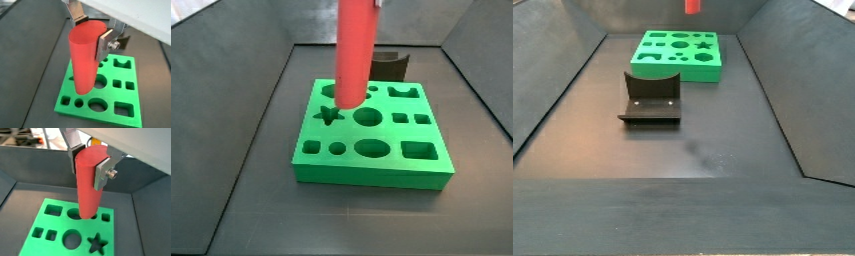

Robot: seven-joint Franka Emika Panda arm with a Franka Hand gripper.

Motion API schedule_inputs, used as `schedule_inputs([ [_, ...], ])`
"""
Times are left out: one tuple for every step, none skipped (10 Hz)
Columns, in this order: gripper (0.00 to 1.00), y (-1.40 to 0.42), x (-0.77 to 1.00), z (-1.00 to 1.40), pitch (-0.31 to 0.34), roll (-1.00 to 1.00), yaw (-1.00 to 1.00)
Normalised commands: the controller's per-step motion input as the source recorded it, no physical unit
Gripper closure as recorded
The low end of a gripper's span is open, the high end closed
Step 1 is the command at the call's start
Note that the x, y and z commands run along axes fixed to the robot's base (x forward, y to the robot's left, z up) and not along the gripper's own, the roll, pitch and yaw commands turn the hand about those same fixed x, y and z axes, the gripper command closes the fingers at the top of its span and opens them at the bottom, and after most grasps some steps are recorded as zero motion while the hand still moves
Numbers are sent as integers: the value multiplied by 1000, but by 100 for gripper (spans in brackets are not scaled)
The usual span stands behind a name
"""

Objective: Pick up the oval object. Move up. Place the oval object on the fixture. Regrasp the oval object. Move to above the board. Insert the oval object.
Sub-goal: Insert the oval object.

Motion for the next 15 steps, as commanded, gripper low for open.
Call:
schedule_inputs([
  [100,63,211,0,-59,139,-834],
  [100,0,109,0,-46,186,-871],
  [100,0,0,-57,-6,249,-874],
  [100,0,0,-71,0,260,-866],
  [100,-69,23,-123,-17,259,-829],
  [100,-251,237,-209,-63,227,-706],
  [100,-334,280,-109,0,153,-597],
  [100,-420,206,0,19,61,-560],
  [100,-277,369,0,13,29,-526],
  [100,-197,329,0,0,7,-660],
  [100,-117,160,0,0,4,-809],
  [100,-91,200,0,0,0,-800],
  [100,-86,246,0,10,41,-677],
  [100,-46,0,0,3,73,34],
  [100,-131,354,-186,11,126,-294],
])
